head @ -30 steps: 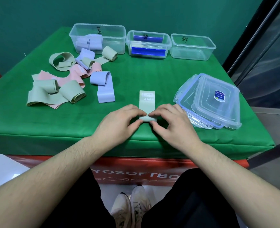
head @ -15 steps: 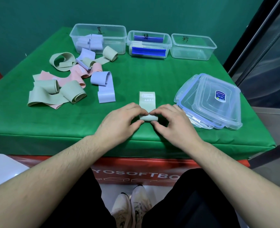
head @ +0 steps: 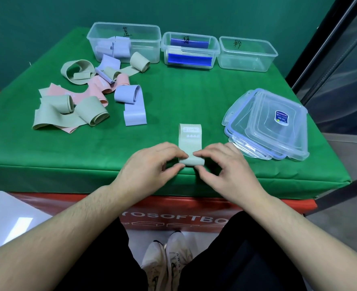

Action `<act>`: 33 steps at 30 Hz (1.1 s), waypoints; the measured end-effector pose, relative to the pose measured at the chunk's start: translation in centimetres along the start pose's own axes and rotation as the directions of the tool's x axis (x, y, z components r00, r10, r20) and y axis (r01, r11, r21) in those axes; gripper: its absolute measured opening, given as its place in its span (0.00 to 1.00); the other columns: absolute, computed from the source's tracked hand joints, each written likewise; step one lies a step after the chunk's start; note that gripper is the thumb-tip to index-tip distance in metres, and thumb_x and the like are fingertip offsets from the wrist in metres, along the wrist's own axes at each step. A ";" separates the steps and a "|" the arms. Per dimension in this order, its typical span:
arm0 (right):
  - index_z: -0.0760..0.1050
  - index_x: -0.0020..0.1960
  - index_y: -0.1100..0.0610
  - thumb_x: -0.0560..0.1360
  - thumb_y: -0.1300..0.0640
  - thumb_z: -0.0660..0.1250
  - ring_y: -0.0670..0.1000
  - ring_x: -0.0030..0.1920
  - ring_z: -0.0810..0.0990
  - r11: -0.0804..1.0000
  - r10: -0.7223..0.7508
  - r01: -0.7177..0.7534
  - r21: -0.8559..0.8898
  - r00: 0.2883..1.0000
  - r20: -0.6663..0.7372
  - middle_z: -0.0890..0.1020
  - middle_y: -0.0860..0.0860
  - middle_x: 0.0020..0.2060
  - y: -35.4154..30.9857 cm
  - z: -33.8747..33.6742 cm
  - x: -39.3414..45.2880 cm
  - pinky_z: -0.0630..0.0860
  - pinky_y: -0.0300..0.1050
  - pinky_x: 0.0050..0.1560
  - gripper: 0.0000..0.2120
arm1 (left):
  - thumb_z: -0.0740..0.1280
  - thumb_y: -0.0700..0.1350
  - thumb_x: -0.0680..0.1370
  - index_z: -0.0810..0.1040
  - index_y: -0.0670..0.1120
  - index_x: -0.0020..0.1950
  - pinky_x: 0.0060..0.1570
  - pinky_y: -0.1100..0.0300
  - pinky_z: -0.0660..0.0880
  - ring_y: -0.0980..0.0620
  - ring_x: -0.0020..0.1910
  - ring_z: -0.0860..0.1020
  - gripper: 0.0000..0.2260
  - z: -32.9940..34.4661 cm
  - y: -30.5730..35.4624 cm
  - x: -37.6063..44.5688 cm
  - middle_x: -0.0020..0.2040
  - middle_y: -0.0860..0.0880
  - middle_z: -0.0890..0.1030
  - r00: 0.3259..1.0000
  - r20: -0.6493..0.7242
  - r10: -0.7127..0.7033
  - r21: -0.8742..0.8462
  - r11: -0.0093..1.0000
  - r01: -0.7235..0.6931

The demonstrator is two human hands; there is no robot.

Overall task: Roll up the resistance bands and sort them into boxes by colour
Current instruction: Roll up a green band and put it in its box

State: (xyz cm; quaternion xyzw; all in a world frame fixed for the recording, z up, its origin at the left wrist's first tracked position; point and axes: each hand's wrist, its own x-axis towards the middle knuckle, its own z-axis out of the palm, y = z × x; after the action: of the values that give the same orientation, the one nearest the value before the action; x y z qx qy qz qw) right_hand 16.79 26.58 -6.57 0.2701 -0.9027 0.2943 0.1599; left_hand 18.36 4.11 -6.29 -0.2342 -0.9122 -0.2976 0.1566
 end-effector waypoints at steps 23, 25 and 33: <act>0.79 0.56 0.45 0.73 0.45 0.65 0.49 0.50 0.73 1.000 0.015 -0.015 -0.021 1.000 0.022 0.77 0.40 0.50 -0.1 0.0 1.3 0.72 0.52 0.53 0.13 | 0.69 0.48 0.76 0.81 0.54 0.58 0.38 0.63 0.72 0.77 0.38 0.67 0.11 0.2 0.0 1.4 0.56 0.61 0.79 0.999 0.003 -0.040 0.034 0.999 0.040; 0.79 0.55 0.45 0.73 0.45 0.65 0.49 0.50 0.73 1.000 0.028 -0.028 -0.003 0.999 0.036 0.78 0.39 0.50 0.0 0.0 1.6 0.72 0.53 0.53 0.12 | 0.69 0.48 0.76 0.80 0.55 0.58 0.38 0.62 0.71 0.76 0.37 0.69 0.11 0.1 0.1 1.5 0.56 0.61 0.78 0.999 0.008 -0.052 0.017 0.999 0.052; 0.80 0.56 0.46 0.73 0.44 0.64 0.48 0.50 0.72 0.998 0.063 -0.064 0.014 0.997 0.049 0.79 0.39 0.50 0.3 0.1 2.2 0.71 0.51 0.55 0.14 | 0.70 0.48 0.76 0.80 0.55 0.57 0.35 0.58 0.75 0.71 0.34 0.70 0.10 0.3 -0.1 1.7 0.56 0.62 0.77 0.999 -0.008 -0.050 0.024 0.998 0.050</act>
State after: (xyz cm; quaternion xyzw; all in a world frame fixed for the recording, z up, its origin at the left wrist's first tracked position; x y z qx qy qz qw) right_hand 14.84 25.82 -5.77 0.2495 -0.9122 0.2995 0.1266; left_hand 16.88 4.80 -5.87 -0.2085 -0.9206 -0.2914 0.1553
